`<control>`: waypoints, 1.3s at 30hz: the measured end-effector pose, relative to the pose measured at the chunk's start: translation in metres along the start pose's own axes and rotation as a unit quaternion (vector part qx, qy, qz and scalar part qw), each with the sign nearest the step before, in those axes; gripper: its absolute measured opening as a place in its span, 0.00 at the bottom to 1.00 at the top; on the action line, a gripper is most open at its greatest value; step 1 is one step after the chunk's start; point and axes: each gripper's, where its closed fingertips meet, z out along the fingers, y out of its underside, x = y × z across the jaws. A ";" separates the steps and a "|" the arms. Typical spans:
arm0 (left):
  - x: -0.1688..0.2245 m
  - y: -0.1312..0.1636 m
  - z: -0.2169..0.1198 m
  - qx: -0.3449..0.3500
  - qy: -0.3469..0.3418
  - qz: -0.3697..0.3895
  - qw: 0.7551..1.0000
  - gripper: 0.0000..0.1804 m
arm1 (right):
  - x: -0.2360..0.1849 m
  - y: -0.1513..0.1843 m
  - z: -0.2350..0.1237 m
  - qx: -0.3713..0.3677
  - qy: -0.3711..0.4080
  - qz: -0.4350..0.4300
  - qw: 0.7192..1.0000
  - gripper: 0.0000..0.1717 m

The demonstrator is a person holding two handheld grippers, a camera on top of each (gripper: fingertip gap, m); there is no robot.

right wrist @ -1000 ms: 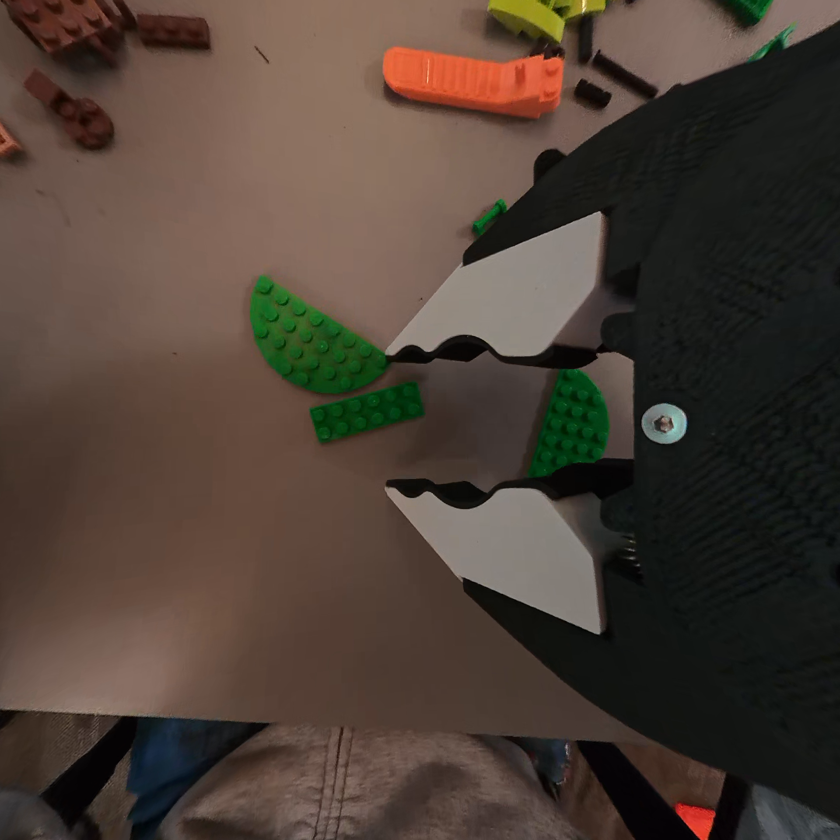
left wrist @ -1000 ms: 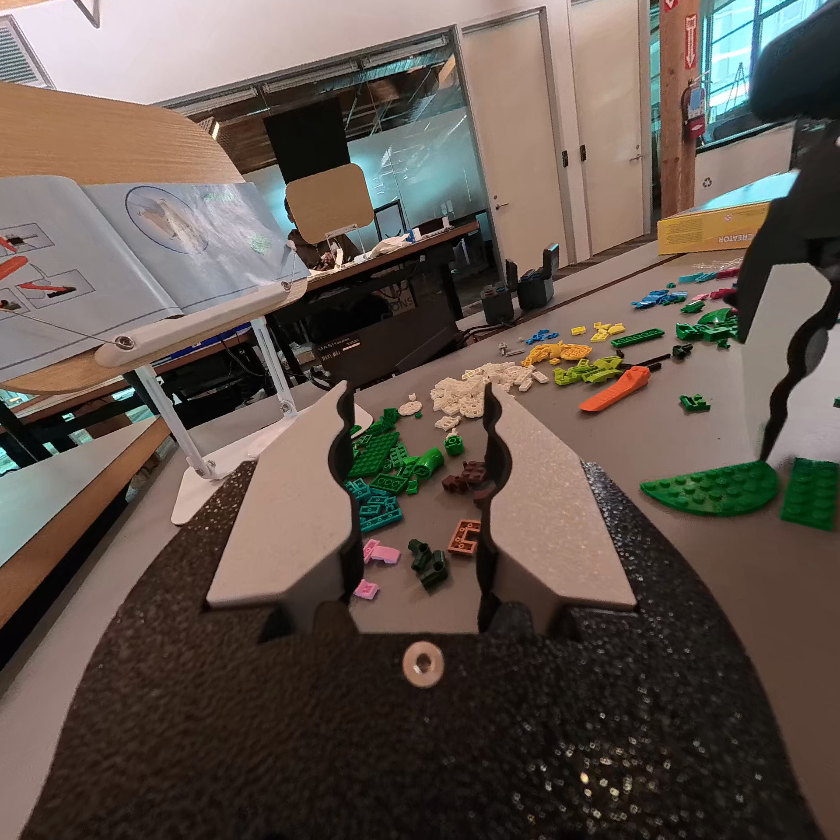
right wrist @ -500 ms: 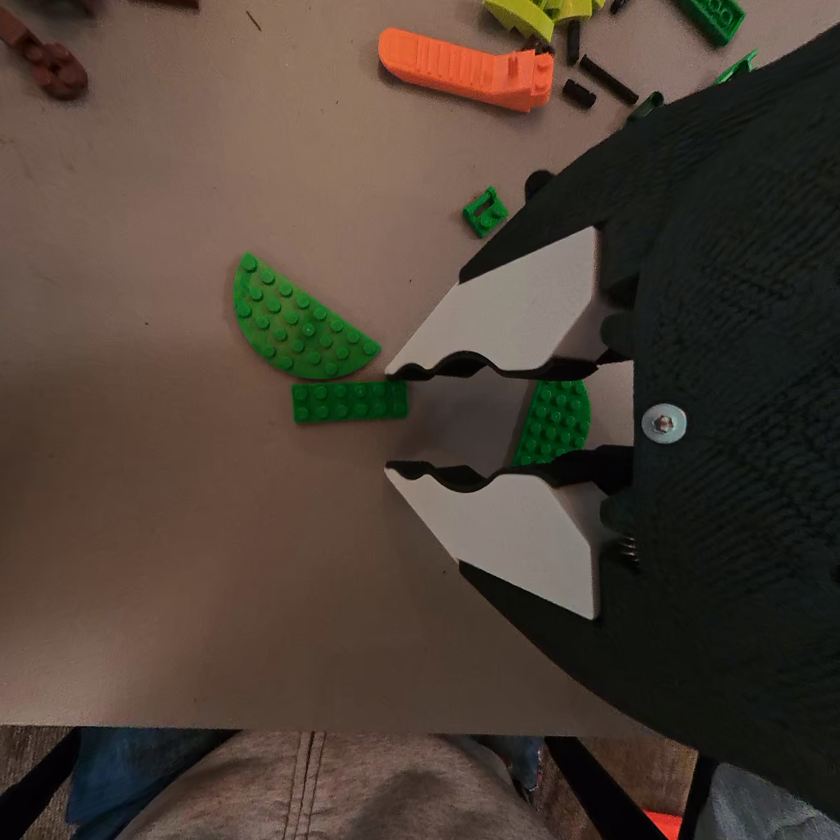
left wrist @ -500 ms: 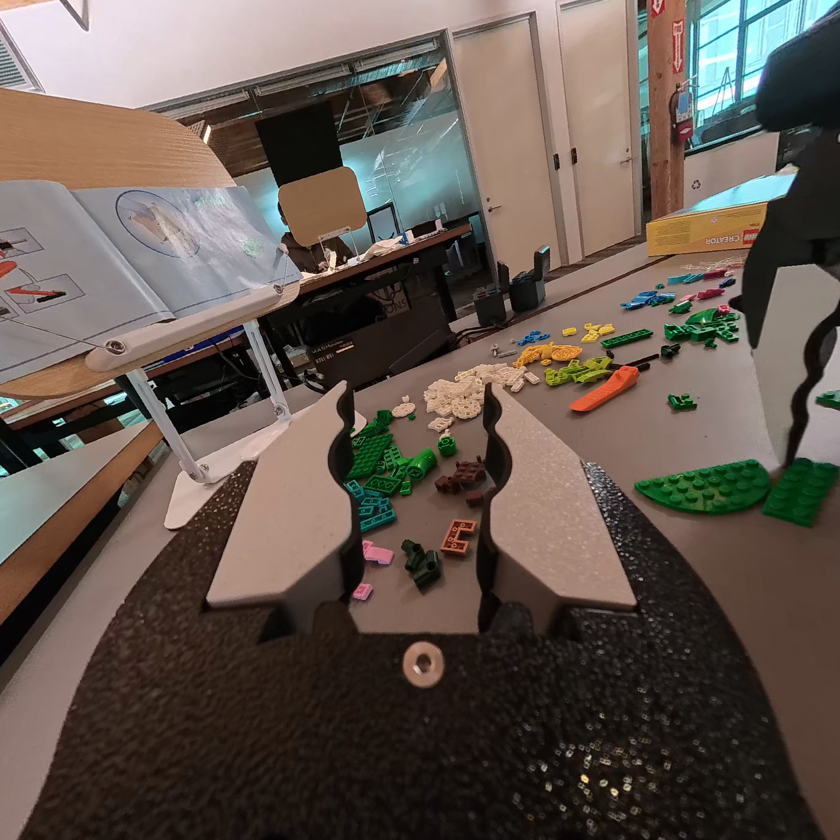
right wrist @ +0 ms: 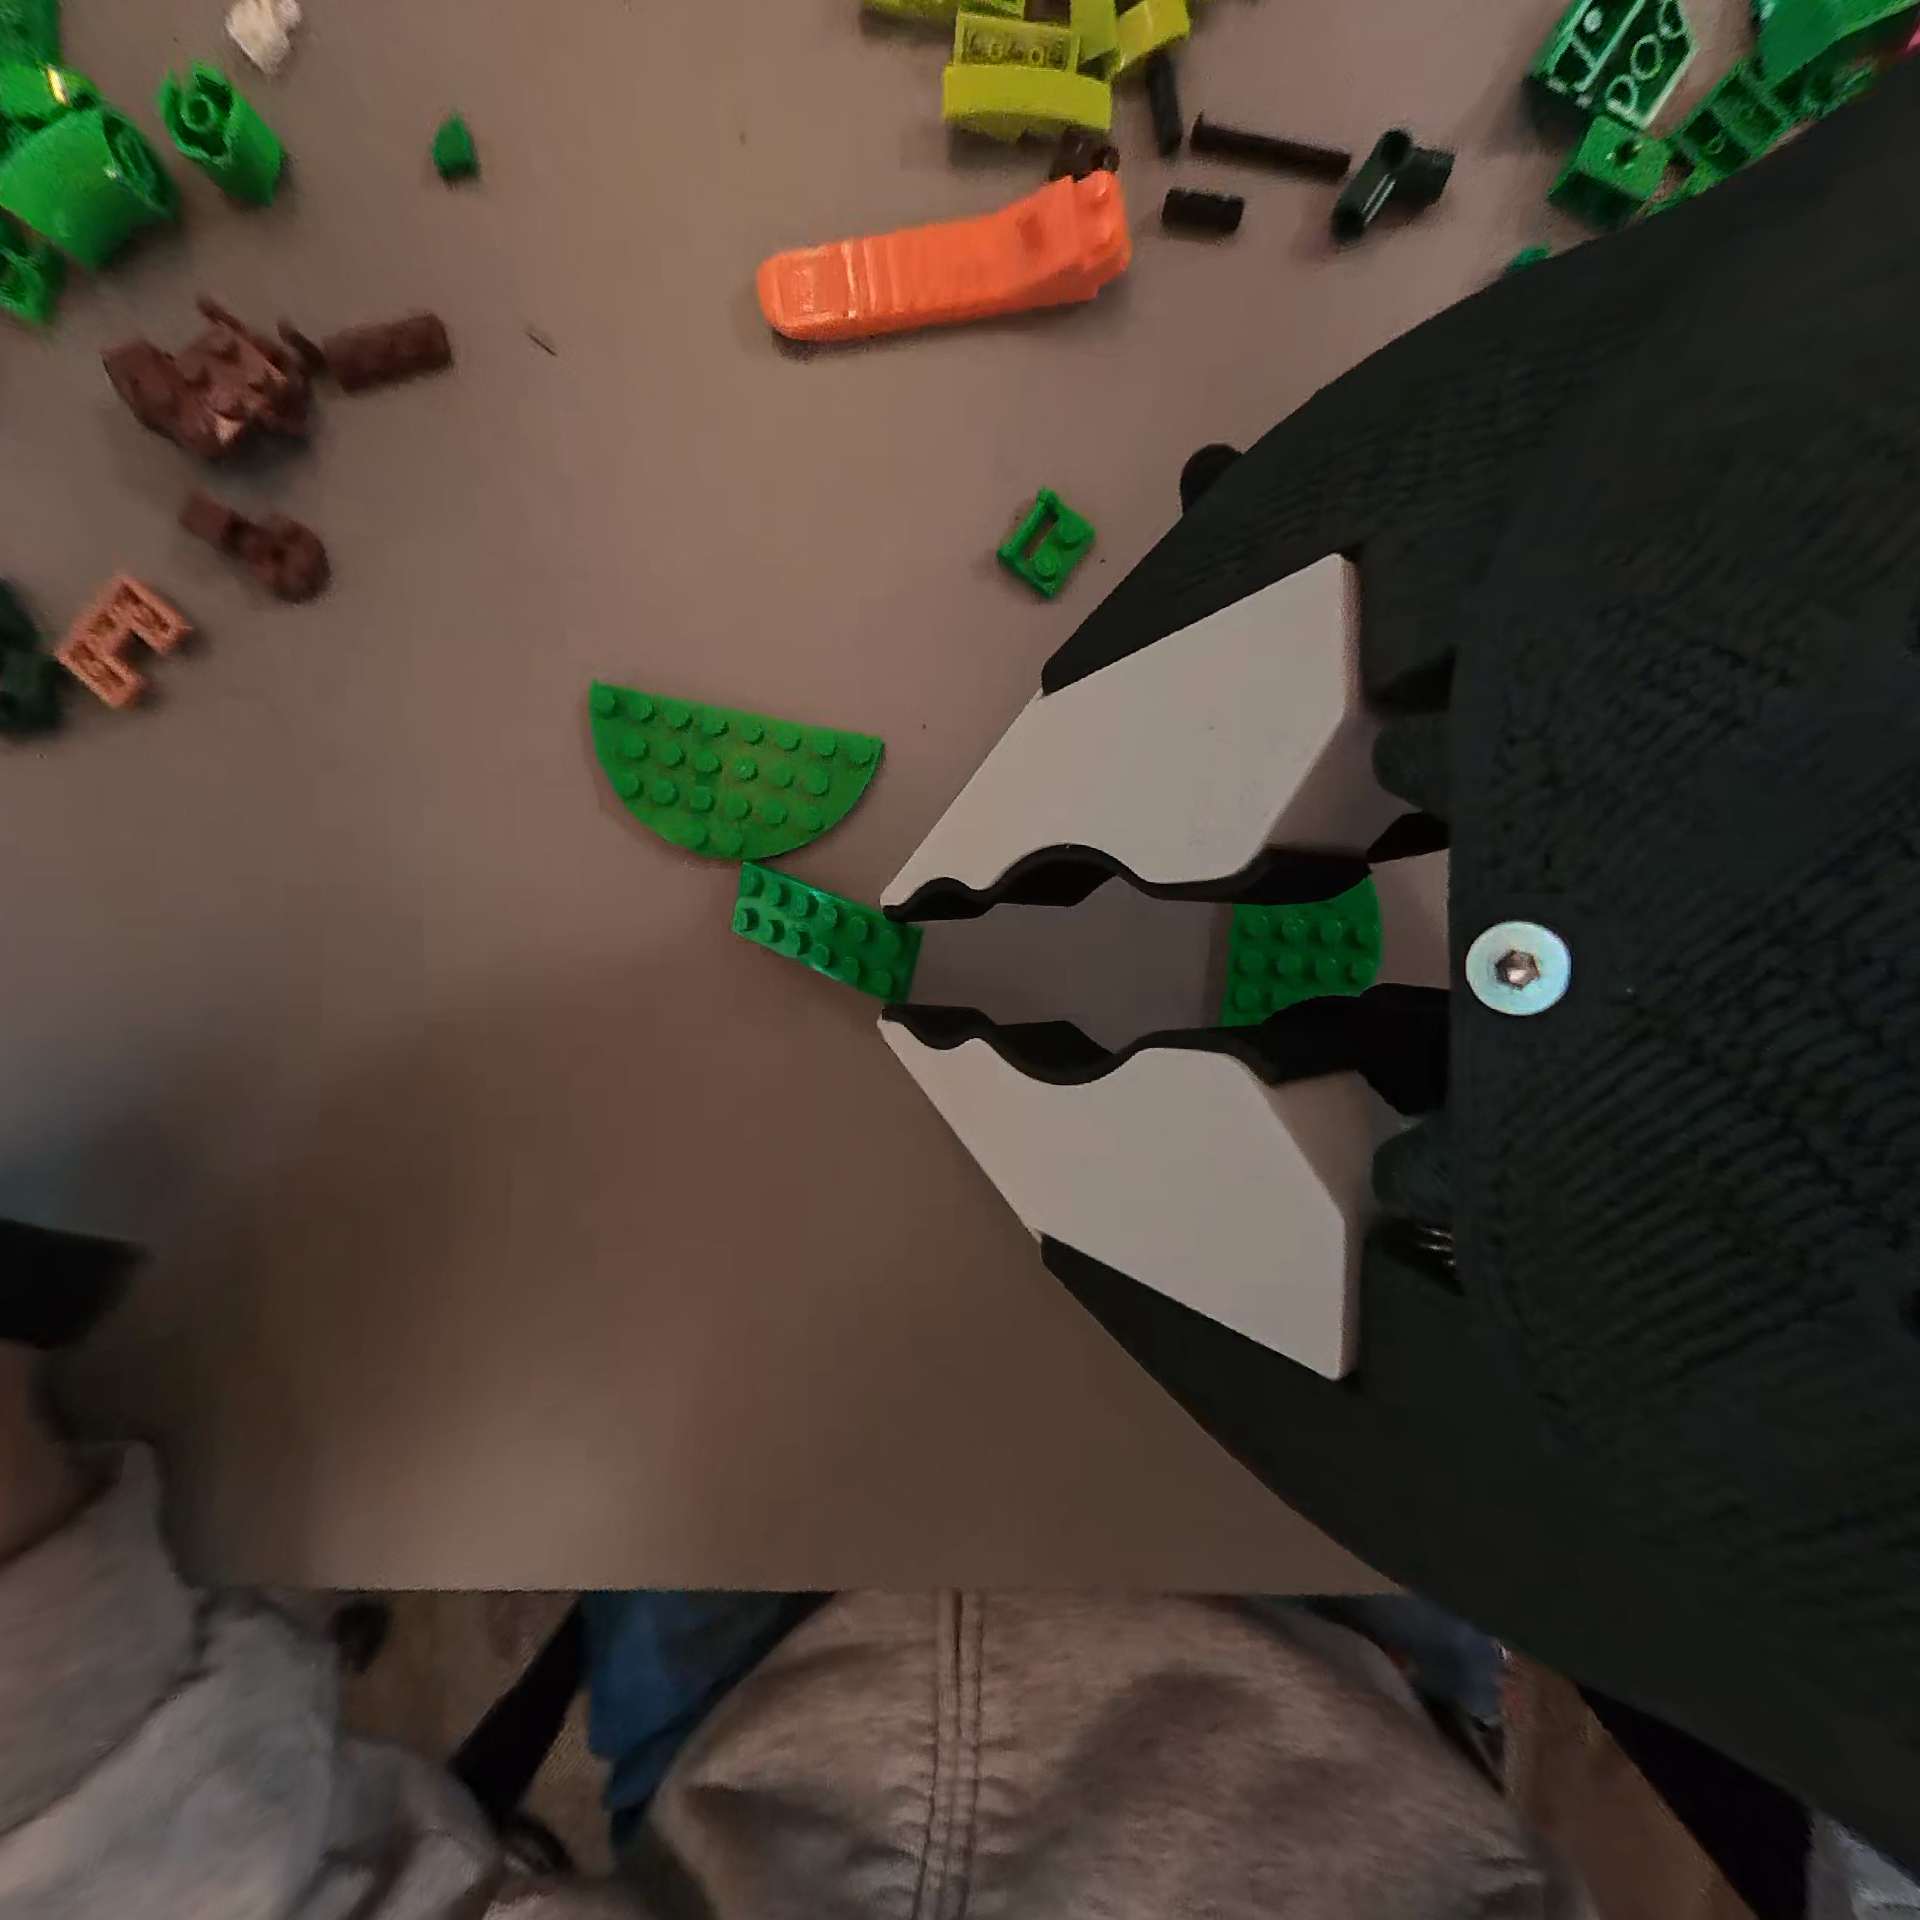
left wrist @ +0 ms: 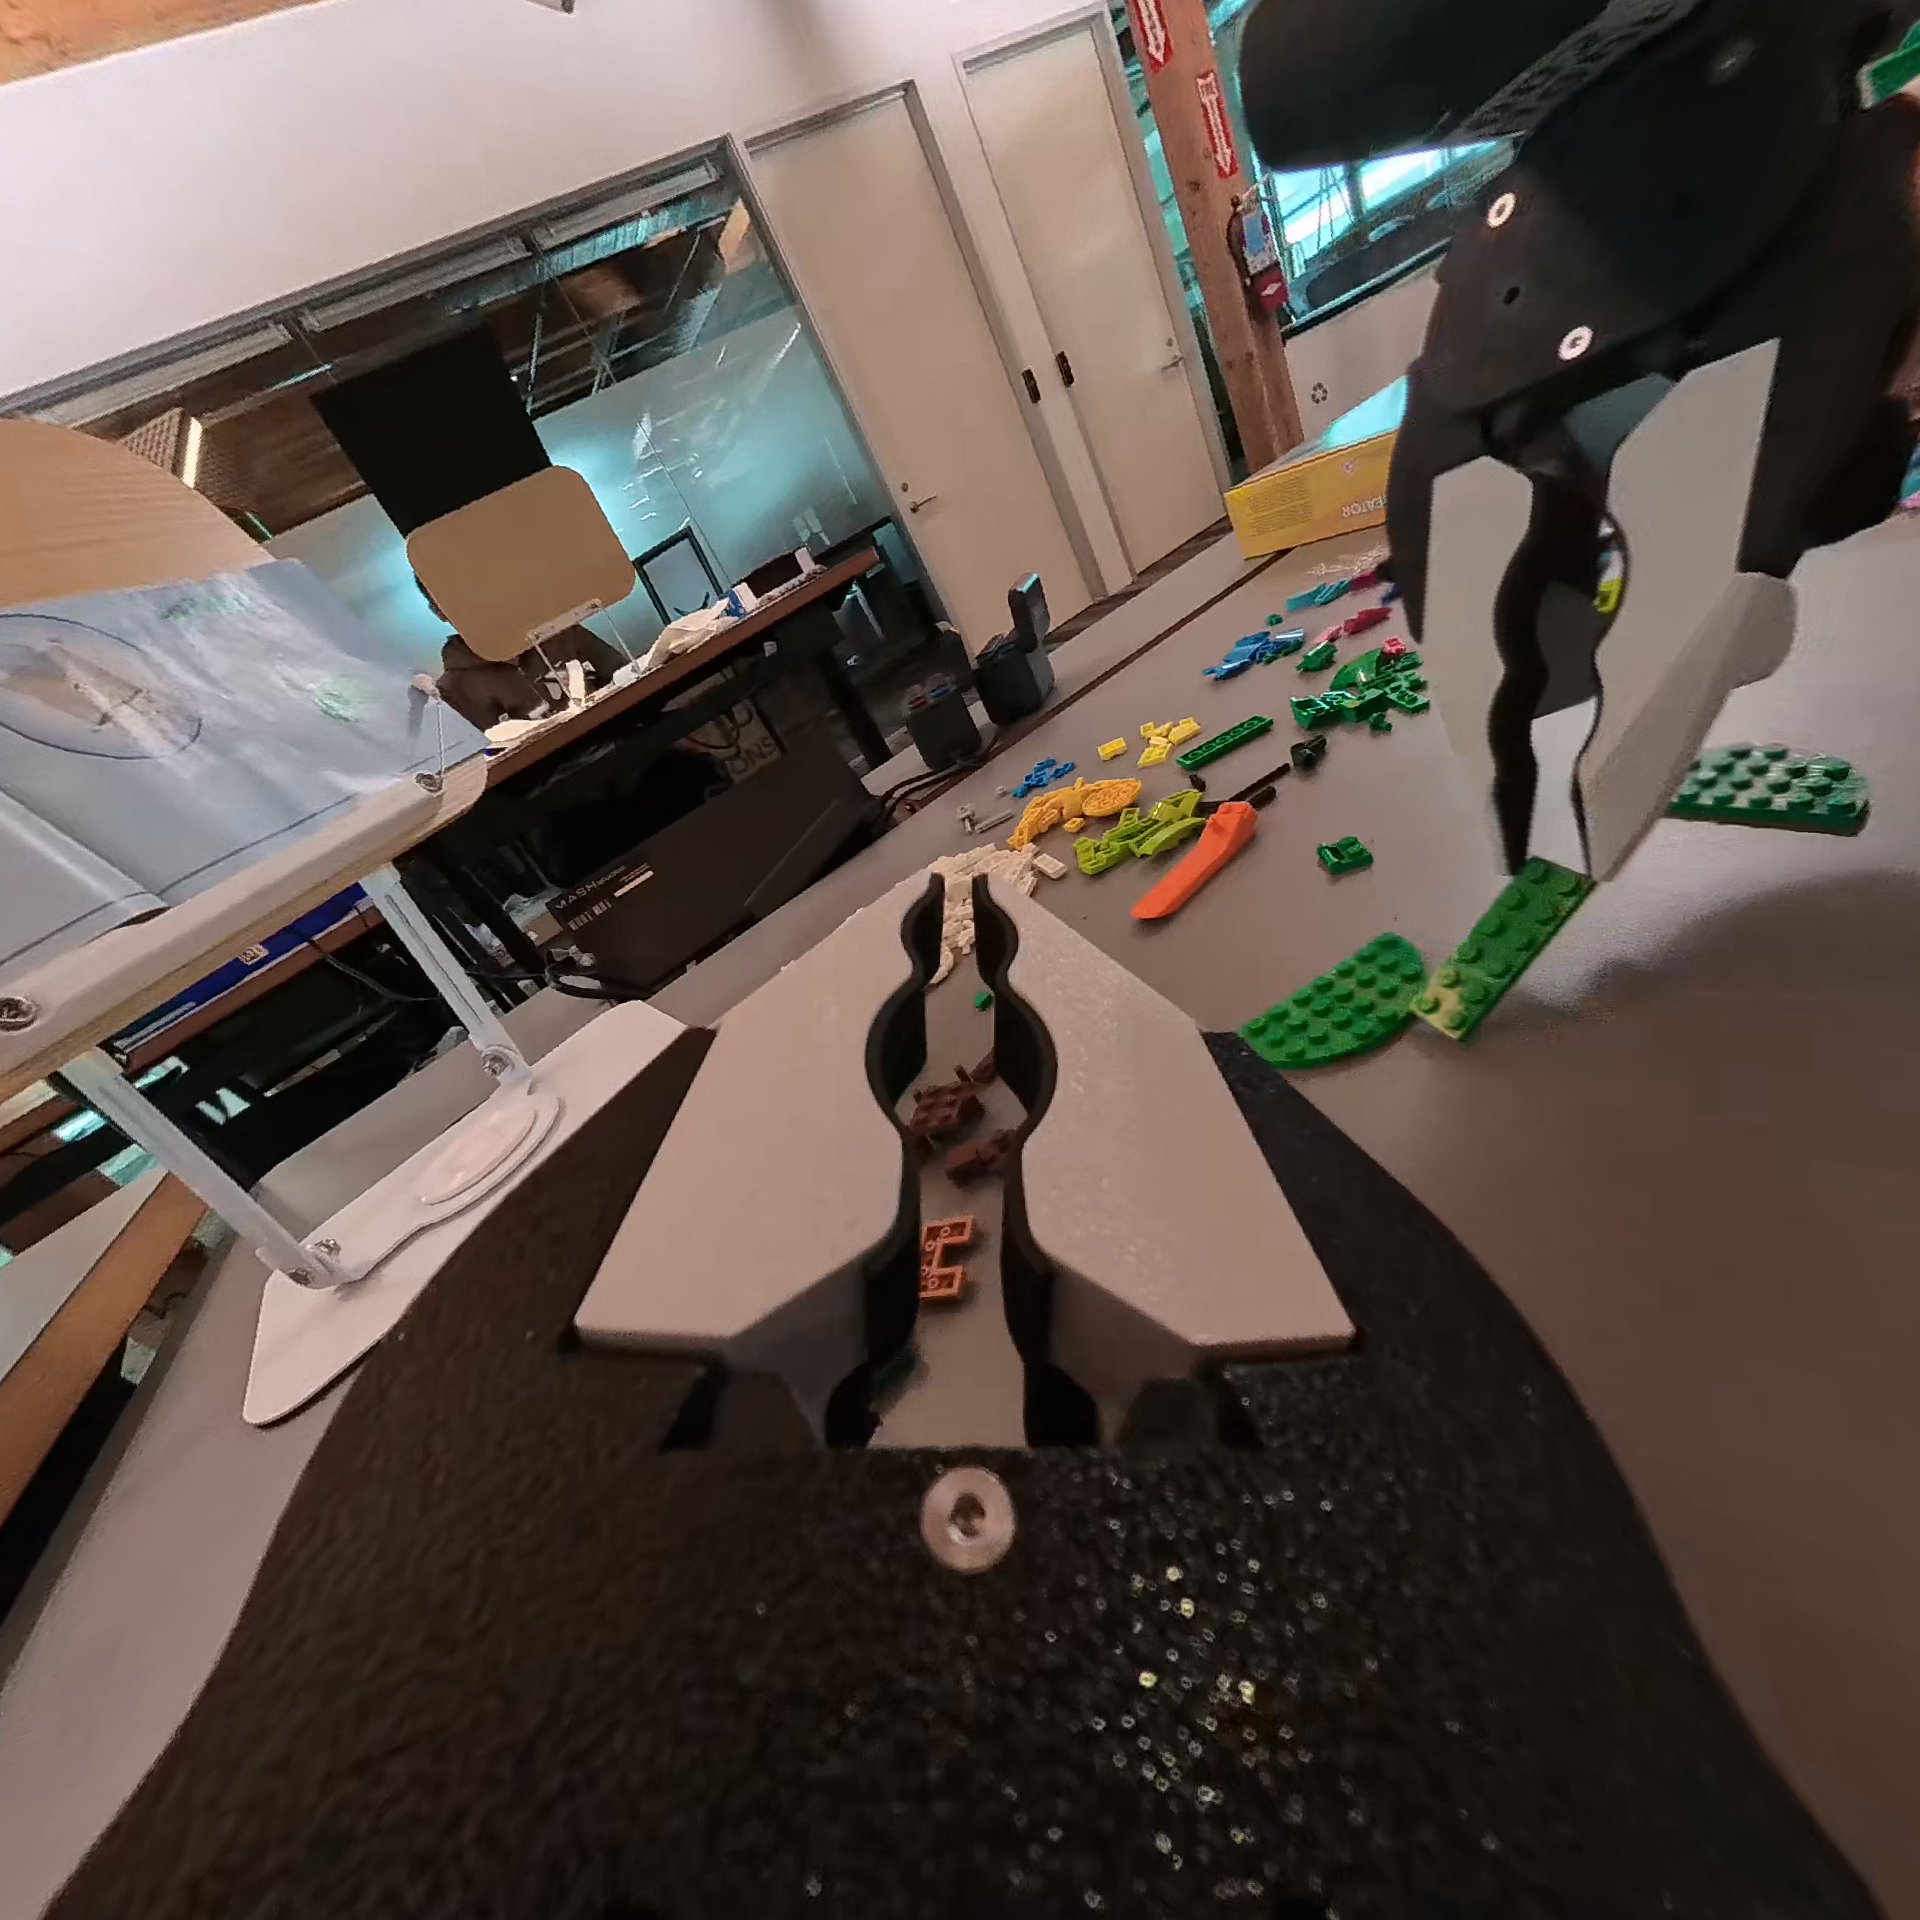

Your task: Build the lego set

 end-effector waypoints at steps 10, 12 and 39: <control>0.002 0.000 0.000 0.002 -0.002 -0.006 1.000 0.01 | 0.001 0.008 0.014 -0.029 0.013 0.080 0.996 0.22; 0.003 -0.001 0.000 0.002 -0.002 -0.004 1.000 0.01 | -0.005 -0.004 0.017 -0.001 0.021 0.109 0.994 0.24; 0.012 0.005 0.005 -0.020 0.012 0.032 0.999 0.00 | 0.044 -0.022 0.016 -0.006 0.087 0.032 0.996 0.09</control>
